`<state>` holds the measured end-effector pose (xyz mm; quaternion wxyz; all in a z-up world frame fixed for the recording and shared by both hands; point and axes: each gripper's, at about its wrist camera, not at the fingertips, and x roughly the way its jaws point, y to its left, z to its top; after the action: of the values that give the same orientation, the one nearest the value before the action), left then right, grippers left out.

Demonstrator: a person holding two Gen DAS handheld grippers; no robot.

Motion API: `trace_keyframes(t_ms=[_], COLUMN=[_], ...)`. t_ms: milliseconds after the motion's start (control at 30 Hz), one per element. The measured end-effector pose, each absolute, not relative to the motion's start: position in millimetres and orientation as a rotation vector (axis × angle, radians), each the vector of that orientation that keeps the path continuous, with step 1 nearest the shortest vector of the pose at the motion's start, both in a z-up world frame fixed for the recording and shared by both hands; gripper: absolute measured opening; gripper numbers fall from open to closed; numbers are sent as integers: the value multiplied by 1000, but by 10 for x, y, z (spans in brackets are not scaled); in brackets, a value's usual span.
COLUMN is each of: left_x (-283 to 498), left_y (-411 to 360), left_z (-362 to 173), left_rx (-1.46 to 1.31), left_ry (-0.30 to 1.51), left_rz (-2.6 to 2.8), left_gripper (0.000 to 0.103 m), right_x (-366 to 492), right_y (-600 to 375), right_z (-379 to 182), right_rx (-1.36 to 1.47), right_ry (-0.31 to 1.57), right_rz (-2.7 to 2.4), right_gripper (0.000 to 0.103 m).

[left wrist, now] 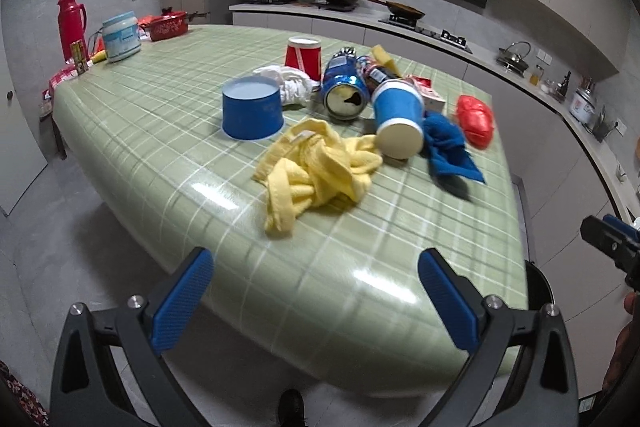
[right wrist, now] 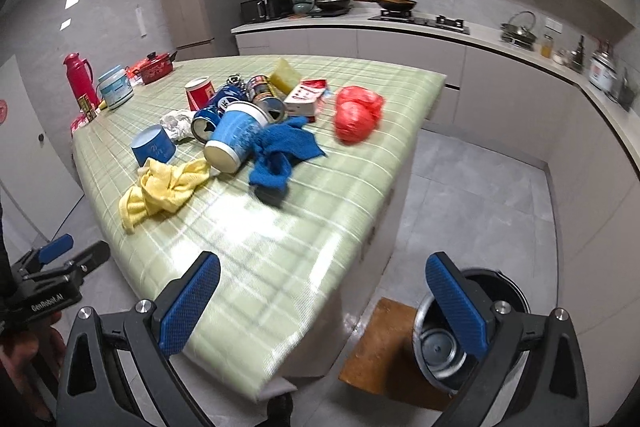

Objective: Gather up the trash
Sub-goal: 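Grasp the yellow cloth with the left gripper while the right gripper grasps the blue towel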

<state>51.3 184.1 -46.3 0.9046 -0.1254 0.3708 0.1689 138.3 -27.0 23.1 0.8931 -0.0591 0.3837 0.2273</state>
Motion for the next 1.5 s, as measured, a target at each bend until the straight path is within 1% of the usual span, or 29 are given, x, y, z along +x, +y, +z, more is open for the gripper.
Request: trace_keyframes(t_ms=[67, 167, 300, 367, 500, 633, 700, 767, 833, 867, 900, 933, 967, 1000, 1033, 1067, 1167, 1500], left_x=[655, 886, 1202, 1338, 1530, 1584, 1572, 1540, 1464, 1455, 1471, 1434, 1434, 1453, 1465, 1473, 1462, 1333], left_y=[1911, 2039, 2205, 2268, 2380, 2434, 2426, 2423, 2403, 2403, 2388, 2377, 2372, 2366, 2362, 2358, 2357, 2183], left_z=[-519, -601, -712, -758, -837, -895, -901, -897, -890, -885, -879, -878, -876, -872, -873, -869, -830, -547], left_rx=[-249, -255, -268, -275, -294, -318, -316, -318, -327, -331, -335, -342, -345, -344, -341, -336, -341, -318], left_ry=[762, 779, 800, 809, 826, 839, 836, 833, 829, 826, 822, 809, 800, 794, 793, 791, 787, 742], left_rz=[351, 341, 328, 321, 302, 283, 280, 275, 270, 270, 268, 263, 258, 247, 237, 236, 232, 236], left_gripper=[102, 98, 98, 97, 94, 92, 92, 88, 86, 84, 79, 76, 66, 52, 47, 46, 43, 43], right_x=[1530, 1813, 2188, 2329, 2608, 2821, 2917, 2972, 2999, 2989, 2983, 2969, 2955, 2942, 2937, 2937, 2883, 2507], right_y=[-132, 110, 410, 514, 741, 898, 969, 1006, 1019, 1026, 1033, 1038, 1039, 1033, 1030, 1023, 960, 631], right_z=[193, 108, -33, -95, -256, -397, -468, -520, -568, -570, -573, -568, -560, -550, -543, -535, -490, -134], right_rx=[-130, -143, -147, -150, -180, -205, -217, -224, -229, -236, -239, -243, -245, -242, -236, -226, -204, -154], right_ry=[801, 814, 834, 850, 877, 904, 919, 931, 939, 929, 926, 919, 912, 911, 913, 916, 911, 850], right_rz=[479, 482, 484, 489, 493, 507, 517, 528, 535, 537, 539, 544, 552, 561, 568, 575, 583, 598], right_gripper=[103, 103, 102, 98, 94, 90, 86, 80, 77, 76, 74, 65, 51, 41, 33, 29, 26, 26])
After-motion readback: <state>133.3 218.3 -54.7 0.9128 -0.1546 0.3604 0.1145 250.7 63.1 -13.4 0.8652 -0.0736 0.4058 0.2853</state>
